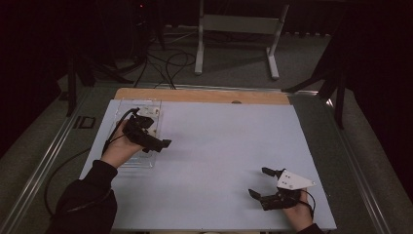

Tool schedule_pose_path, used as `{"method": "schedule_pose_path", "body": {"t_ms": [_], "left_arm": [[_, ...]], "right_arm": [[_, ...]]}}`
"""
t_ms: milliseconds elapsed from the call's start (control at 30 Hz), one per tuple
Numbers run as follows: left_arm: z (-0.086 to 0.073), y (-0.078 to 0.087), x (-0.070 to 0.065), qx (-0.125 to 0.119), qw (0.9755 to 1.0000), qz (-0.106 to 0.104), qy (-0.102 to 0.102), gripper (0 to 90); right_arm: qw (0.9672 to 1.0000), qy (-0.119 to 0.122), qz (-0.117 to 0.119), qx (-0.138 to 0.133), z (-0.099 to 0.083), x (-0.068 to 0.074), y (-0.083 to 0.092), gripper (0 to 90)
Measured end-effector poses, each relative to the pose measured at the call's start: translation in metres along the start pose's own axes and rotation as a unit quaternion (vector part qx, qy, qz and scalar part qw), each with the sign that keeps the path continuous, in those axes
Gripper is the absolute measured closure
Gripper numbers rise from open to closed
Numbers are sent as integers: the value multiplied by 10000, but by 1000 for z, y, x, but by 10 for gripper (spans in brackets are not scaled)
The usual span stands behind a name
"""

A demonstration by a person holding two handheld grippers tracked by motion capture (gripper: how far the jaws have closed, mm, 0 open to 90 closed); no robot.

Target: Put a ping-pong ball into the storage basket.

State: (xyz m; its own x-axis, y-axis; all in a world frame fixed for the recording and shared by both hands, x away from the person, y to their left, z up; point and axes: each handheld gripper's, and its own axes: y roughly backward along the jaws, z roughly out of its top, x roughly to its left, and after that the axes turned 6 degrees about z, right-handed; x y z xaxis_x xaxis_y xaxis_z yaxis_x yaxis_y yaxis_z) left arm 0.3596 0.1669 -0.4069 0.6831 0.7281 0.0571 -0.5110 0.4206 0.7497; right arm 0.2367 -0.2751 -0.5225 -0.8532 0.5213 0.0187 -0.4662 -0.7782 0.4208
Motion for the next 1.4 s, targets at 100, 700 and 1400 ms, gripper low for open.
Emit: {"method": "schedule_pose_path", "body": {"t_ms": [100,700,1400], "left_arm": [[5,0,-7,-41,9999,-64,-85,4],[12,-14,-44,-56,9981,-426,-436,4],[-2,-35,-73,-55,9946,-852,-589,4]], "right_arm": [[10000,-12,-6,-3,0,0,0,95],[10000,-1,1,-3,0,0,0,95],[10000,-6,13,-13,0,0,0,95]]}}
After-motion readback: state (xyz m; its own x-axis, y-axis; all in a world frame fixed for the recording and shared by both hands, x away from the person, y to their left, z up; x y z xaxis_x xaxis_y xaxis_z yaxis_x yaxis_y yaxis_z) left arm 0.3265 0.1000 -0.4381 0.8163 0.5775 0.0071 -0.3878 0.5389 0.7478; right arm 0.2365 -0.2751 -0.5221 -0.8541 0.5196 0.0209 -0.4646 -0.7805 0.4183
